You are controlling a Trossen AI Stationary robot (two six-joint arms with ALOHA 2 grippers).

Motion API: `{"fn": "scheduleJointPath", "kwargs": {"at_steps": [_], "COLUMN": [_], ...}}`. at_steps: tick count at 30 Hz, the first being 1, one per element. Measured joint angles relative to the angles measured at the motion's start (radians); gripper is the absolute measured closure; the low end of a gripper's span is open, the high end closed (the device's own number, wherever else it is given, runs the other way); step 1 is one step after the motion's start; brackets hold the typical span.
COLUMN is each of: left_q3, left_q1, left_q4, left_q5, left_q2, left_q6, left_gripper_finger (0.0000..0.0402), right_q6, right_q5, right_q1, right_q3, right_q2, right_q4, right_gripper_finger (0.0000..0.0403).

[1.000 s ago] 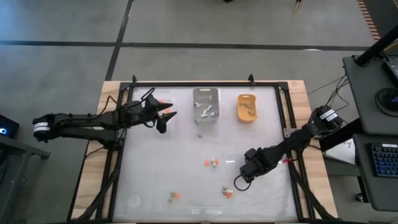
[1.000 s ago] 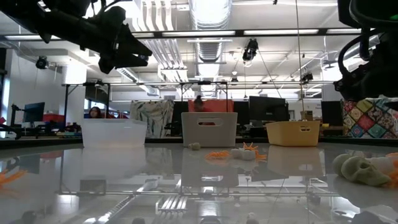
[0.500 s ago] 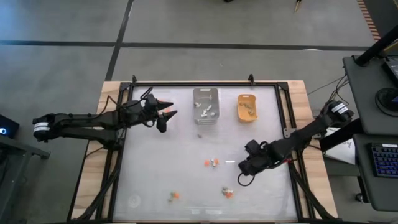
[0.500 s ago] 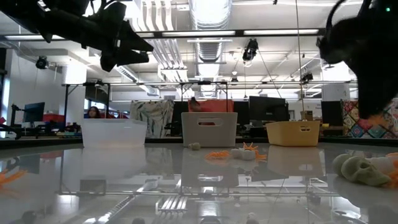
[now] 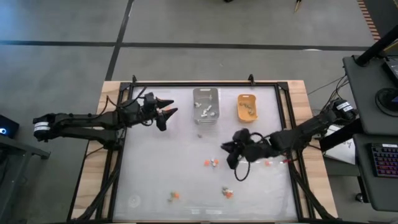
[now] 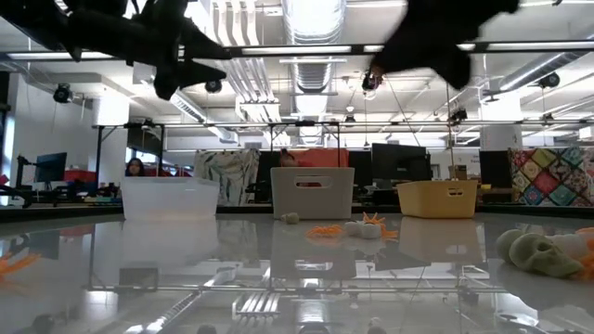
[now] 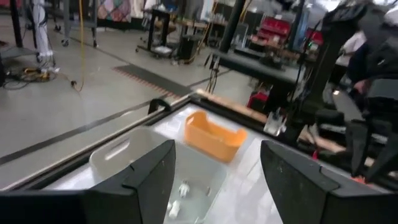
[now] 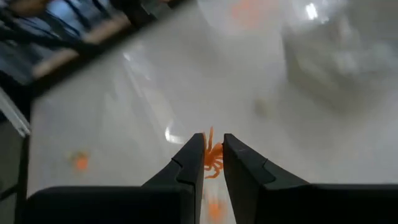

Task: Sort Halloween decoration
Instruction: Put the orange spider toy into the transparent white bin

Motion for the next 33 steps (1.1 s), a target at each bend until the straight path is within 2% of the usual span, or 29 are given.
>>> {"fn": "scheduleJointPath", "kwargs": {"at_steps": [3, 7, 12, 16, 24, 33], "left_q3": [0.0, 0.0, 0.0, 0.0, 0.0, -0.002], "left_q1": [-0.01, -0.033, -0.081, -0.124, -0.181, -0.192], "left_q4": [0.043, 0.085, 0.092, 0.094, 0.093, 0.065], "left_q5": [0.0, 0.0, 0.0, 0.001, 0.001, 0.001], "left_q2": [-0.004, -0.028, -0.078, -0.137, -0.277, -0.319], "left_q6": [0.0, 0.0, 0.0, 0.006, 0.027, 0.019], "left_gripper_finger": [0.0183, 0.0183, 0.0183, 0.0183, 0.0183, 0.0183], "right_q6": [-0.216, -0.412, -0.524, -0.566, -0.602, -0.65], "right_q5": [-0.059, -0.226, -0.427, -0.496, -0.502, -0.499], "right_q1": [-0.076, -0.193, -0.333, -0.424, -0.533, -0.578], "right_q3": [0.0, 0.001, 0.001, 0.018, 0.244, 0.54], "right_q2": [0.032, 0.099, 0.232, 0.355, 0.589, 0.829], "right_q4": [0.212, 0.48, 0.811, 1.042, 1.082, 1.0], "right_gripper_finger": [0.0355, 0.0355, 0.0355, 0.0355, 0.0355, 0.0355]}}
